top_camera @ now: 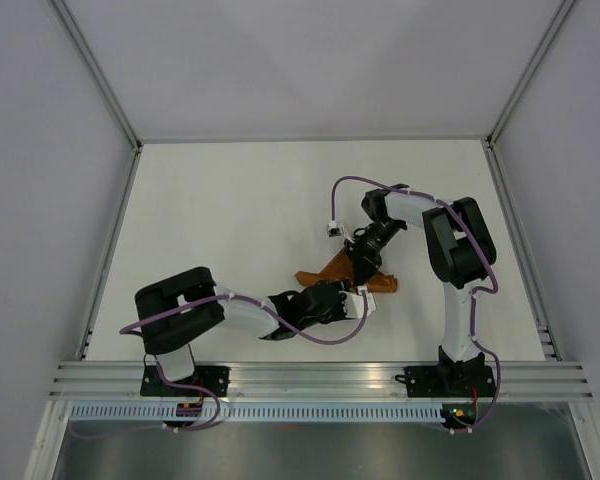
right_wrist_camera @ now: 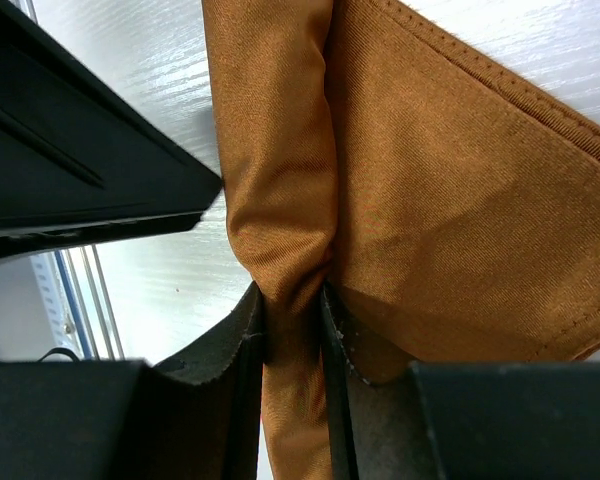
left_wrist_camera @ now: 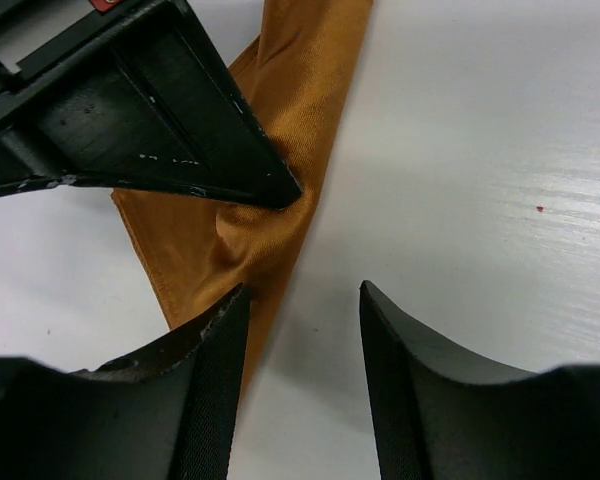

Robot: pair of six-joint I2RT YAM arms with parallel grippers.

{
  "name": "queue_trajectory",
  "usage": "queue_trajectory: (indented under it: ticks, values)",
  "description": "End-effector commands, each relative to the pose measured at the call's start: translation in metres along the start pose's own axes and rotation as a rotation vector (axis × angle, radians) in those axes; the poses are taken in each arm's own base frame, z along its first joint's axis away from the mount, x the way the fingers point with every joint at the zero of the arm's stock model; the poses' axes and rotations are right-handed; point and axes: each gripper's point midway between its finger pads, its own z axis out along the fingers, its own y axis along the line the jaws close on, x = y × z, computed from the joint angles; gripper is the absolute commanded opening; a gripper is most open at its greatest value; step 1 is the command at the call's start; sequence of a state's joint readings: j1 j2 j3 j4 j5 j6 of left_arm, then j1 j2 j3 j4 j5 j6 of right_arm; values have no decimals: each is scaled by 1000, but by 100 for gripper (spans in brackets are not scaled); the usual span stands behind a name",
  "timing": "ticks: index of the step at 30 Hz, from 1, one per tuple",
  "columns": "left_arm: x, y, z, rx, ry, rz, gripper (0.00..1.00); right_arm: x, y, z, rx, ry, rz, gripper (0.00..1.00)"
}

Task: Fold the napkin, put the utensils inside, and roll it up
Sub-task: Roll the napkin at the center of the board.

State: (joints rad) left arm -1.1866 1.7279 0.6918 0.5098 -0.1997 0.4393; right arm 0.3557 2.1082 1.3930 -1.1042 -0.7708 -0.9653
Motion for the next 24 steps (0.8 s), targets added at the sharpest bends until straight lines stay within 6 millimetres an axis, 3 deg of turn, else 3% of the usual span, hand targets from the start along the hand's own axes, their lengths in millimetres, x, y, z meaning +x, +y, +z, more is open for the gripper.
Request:
queue_trajectory:
  ticks: [1, 6, 11, 14, 18, 21, 23, 24]
  values:
    - [-14, 21, 12, -106, -30, 95, 54, 41, -29, 17, 39, 147, -21, 13]
    - [-5, 28, 21, -162, -11, 130, 57, 41, -31, 16, 41, 151, -17, 13]
    - [15, 21, 33, -115, 56, 144, 56, 42, -32, 18, 36, 154, -14, 13]
    - [28, 11, 35, -37, 101, 113, 47, 41, -32, 17, 35, 152, -12, 13]
    - [39, -4, 35, 77, 132, 49, 17, 40, -33, 16, 34, 153, -11, 13]
    - [43, -13, 34, 159, 152, 9, 9, 35, -34, 13, 42, 142, -18, 15]
    - [41, -11, 35, 182, 149, -16, 7, 33, -33, 12, 45, 135, -20, 22]
    - [44, -21, 33, 237, 156, -31, 2, 32, -33, 11, 48, 130, -17, 25]
